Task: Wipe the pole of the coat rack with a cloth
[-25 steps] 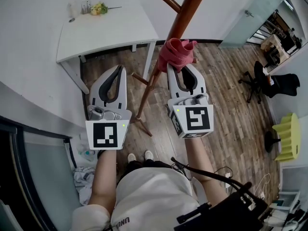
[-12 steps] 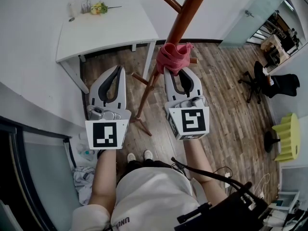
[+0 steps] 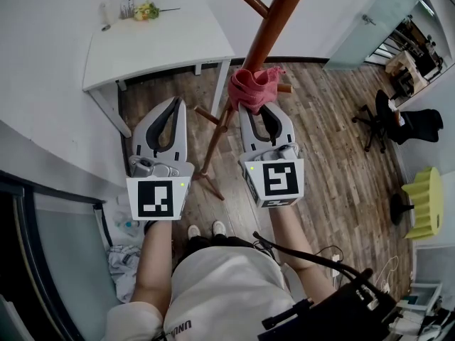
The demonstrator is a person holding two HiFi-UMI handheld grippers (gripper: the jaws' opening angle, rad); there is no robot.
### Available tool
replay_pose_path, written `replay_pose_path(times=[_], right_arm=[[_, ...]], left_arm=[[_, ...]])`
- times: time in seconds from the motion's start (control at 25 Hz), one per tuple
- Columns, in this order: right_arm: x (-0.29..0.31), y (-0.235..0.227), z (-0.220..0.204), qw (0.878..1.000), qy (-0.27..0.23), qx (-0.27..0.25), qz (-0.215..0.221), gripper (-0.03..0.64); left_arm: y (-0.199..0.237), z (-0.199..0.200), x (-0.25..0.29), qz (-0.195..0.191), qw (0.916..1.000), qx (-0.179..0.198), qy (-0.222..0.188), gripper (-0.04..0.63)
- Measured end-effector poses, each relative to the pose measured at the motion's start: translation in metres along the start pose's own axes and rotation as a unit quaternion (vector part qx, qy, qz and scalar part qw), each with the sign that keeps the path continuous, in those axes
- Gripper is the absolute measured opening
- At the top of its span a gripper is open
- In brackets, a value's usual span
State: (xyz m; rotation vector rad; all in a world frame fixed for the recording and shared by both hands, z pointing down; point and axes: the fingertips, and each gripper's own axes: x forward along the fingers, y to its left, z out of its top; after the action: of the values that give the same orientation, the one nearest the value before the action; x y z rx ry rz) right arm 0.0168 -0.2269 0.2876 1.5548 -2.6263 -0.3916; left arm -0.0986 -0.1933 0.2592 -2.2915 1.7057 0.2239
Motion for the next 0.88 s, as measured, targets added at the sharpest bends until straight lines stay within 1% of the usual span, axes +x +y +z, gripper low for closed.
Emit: replay_pose_path(times=[0.16, 0.64, 0.88], right_arm=[[0.001, 0.004, -0.005, 1.000, 0.007, -0.010, 0.003, 0.078], [0.001, 0.011, -0.024, 0.999, 0.029, -0.005, 0.011, 0.078], [-0.004, 0.010, -0.029, 0.999, 0.037, -0.020, 0.008, 0.078]], left_arm=[[0.001, 0.000, 0.000, 0.003, 1.0000, -0.002, 0.001, 0.014], [0.002, -0.007, -0.002, 0.004, 1.0000, -0.002, 0.008, 0.014], [0.000, -0.008, -0.003, 0.002, 1.0000, -0.002, 0.009, 0.014]])
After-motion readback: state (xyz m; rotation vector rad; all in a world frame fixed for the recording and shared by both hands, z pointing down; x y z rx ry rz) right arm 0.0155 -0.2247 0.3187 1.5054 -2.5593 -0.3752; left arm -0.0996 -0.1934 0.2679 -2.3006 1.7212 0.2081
